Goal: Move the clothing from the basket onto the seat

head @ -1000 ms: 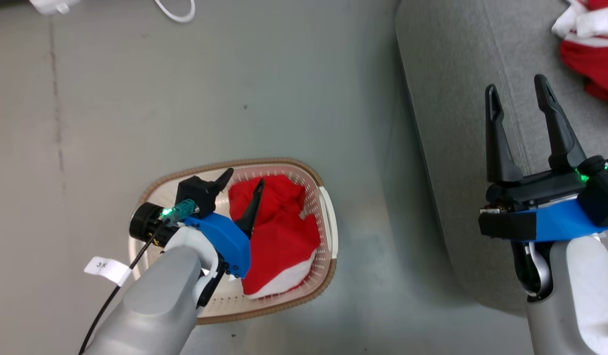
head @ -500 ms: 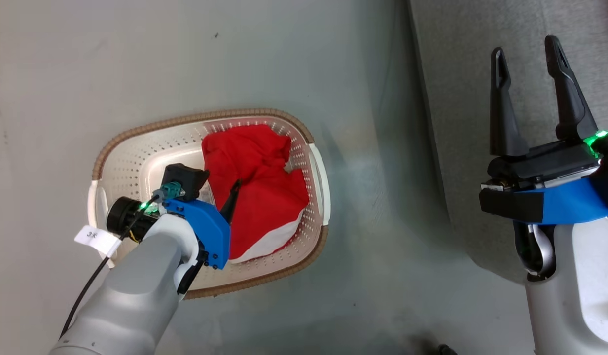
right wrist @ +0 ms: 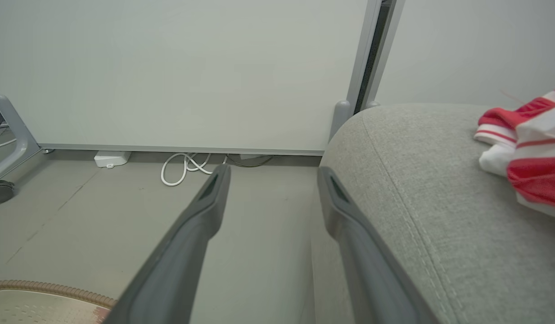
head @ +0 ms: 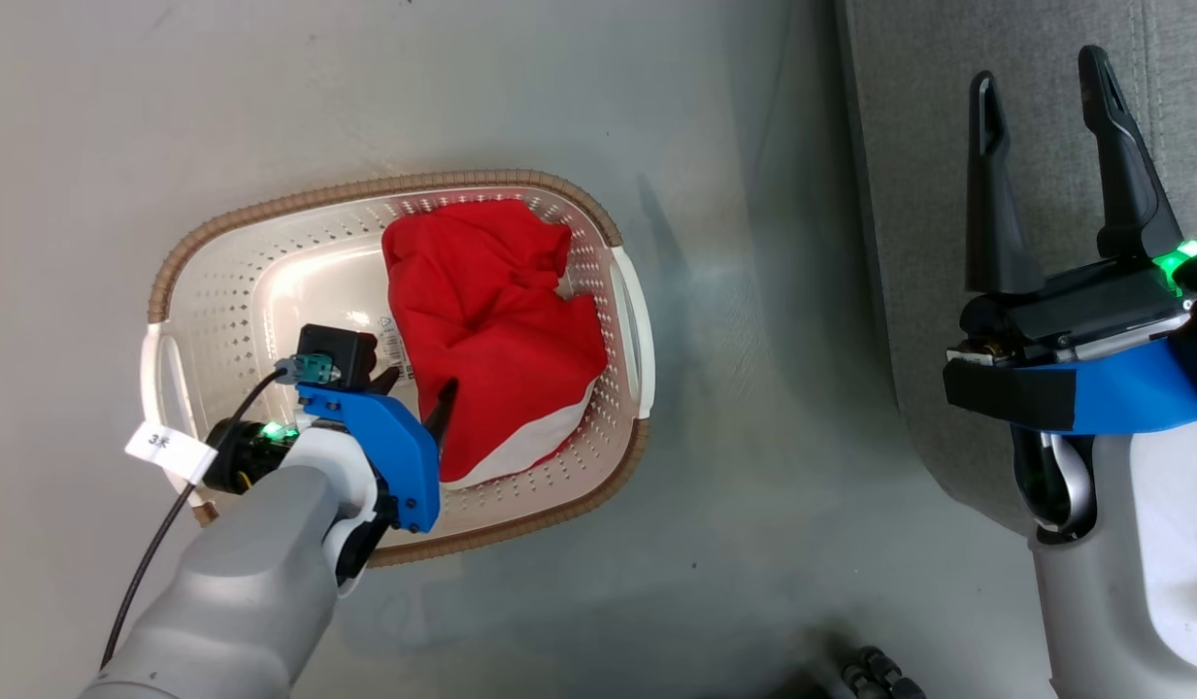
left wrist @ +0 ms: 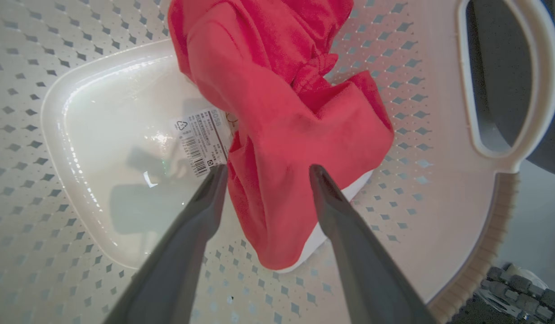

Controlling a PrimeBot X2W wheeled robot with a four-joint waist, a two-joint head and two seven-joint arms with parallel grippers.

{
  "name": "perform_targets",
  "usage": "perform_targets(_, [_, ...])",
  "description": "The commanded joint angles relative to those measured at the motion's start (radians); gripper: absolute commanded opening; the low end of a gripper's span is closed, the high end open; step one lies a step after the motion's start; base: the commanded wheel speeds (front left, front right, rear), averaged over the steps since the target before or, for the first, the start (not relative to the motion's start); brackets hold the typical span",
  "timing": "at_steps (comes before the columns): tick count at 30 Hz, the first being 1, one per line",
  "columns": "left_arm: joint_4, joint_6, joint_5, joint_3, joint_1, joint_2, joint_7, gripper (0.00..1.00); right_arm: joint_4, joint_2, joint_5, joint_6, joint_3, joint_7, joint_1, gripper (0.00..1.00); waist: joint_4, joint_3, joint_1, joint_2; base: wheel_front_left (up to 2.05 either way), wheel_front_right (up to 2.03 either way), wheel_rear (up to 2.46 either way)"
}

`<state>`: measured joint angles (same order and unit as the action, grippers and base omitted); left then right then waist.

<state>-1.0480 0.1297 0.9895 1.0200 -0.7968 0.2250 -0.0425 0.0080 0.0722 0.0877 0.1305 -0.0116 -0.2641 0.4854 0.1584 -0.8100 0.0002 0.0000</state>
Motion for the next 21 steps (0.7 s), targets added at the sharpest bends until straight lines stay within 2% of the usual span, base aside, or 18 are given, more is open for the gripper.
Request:
perform_targets(1, [-0.001,0.001,0.014,0.016,-0.019,0.014,0.004,1.0,-0.009,-0.003,-0.001,0.001,0.001,-0.001,0.022,1.0,0.004,-0.016,-0.0002,0.0,0.0,0.0,0.0])
perform_targets(18, [-0.006,0.001,0.105,0.129,-0.124,0.022,0.0,1.0,-0.037,-0.003,0.011,0.001,0.008,-0.001,0.033,1.0,0.019,-0.135,-0.0002,0.0,0.0,0.0,0.0])
perform_targets(21, [0.026,0.001,0.121,0.154,-0.142,0.024,-0.022,1.0,-0.037,-0.003,0.016,0.001,0.008,-0.001,0.031,1.0,0.019,-0.147,-0.0002,0.0,0.0,0.0,0.0])
